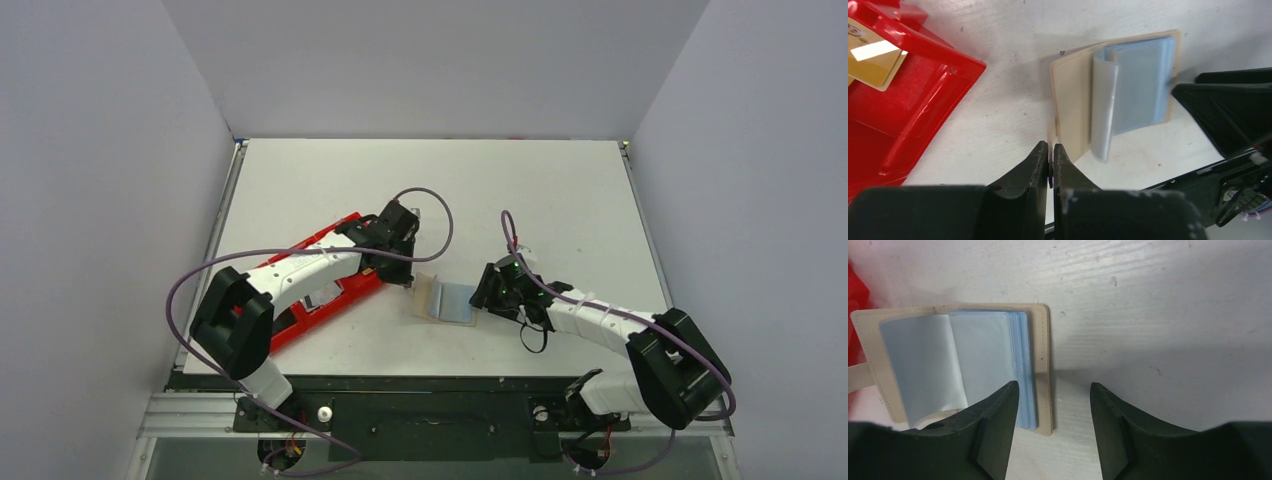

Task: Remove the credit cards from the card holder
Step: Close the card holder at the center of the board.

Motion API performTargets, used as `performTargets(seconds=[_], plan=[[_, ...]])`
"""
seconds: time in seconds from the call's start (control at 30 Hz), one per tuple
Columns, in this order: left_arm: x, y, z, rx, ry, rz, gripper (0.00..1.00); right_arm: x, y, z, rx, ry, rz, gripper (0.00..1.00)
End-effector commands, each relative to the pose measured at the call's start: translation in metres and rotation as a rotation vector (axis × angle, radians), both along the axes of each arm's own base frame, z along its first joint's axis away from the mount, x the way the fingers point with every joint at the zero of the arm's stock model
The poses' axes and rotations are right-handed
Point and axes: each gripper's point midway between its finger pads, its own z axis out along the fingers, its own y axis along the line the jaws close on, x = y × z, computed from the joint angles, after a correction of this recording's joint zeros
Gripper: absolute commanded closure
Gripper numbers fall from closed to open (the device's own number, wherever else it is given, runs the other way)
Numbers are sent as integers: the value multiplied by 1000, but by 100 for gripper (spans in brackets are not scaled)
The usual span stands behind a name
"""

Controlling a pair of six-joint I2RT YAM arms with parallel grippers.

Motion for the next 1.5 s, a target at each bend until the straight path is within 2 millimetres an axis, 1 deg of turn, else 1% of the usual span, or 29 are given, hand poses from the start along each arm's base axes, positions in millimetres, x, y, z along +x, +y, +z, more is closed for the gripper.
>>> performTargets(seconds=[0.0, 0.03, 0.17, 0.3, 0.37, 0.4, 0.43, 0.53, 0.57, 0.67, 0.77, 0.83, 0.93, 1.03, 1.07, 1.17, 1.2, 1.27, 1.3, 1.47], plan=[[11, -4, 45, -58, -81, 6, 100, 16, 24, 10, 48, -44, 9, 51], [12, -5, 49, -65, -87, 2, 100, 18, 29, 12, 58, -47, 9, 51], [9, -17, 61, -118, -79, -22, 100, 20, 43, 10, 99, -39, 13, 54], [5, -30, 64, -164, -56, -34, 100, 24, 49, 9, 139, -39, -5, 57], [3, -41, 63, -198, -45, -44, 100, 25, 50, 7, 147, -33, -14, 61], [2, -44, 61, -207, -34, -46, 100, 25, 49, 6, 151, -29, -23, 64], [-1, -52, 62, -233, -26, -52, 100, 26, 49, 6, 155, -30, -28, 65], [-5, -67, 57, -268, 2, -54, 100, 28, 47, 4, 171, -31, -50, 70], [-7, -75, 56, -290, 11, -57, 100, 28, 48, 4, 180, -30, -48, 72], [-9, -90, 52, -324, 32, -55, 100, 28, 50, -1, 202, -13, -51, 80], [-7, -102, 41, -335, 51, -63, 100, 27, 56, -1, 241, -4, -47, 82], [-6, -109, 38, -356, 63, -63, 100, 26, 56, -1, 251, -2, -46, 81], [-4, -118, 38, -390, 74, -64, 100, 25, 53, 0, 259, -7, -54, 78], [-1, -125, 29, -397, 89, -62, 100, 27, 46, 6, 275, -22, -78, 72], [0, -127, 27, -405, 93, -62, 100, 25, 42, 6, 276, -21, -85, 71], [-1, -133, 13, -415, 125, -60, 100, 26, 31, 14, 291, -44, -118, 67], [0, -135, 9, -420, 127, -59, 100, 25, 26, 14, 283, -43, -133, 66], [1, -137, 2, -424, 135, -55, 100, 25, 17, 23, 285, -69, -155, 65], [1, -138, 0, -425, 137, -57, 100, 23, 13, 23, 277, -70, -162, 64], [2, -148, -15, -466, 141, -80, 100, 19, -11, 35, 209, -116, -206, 62]])
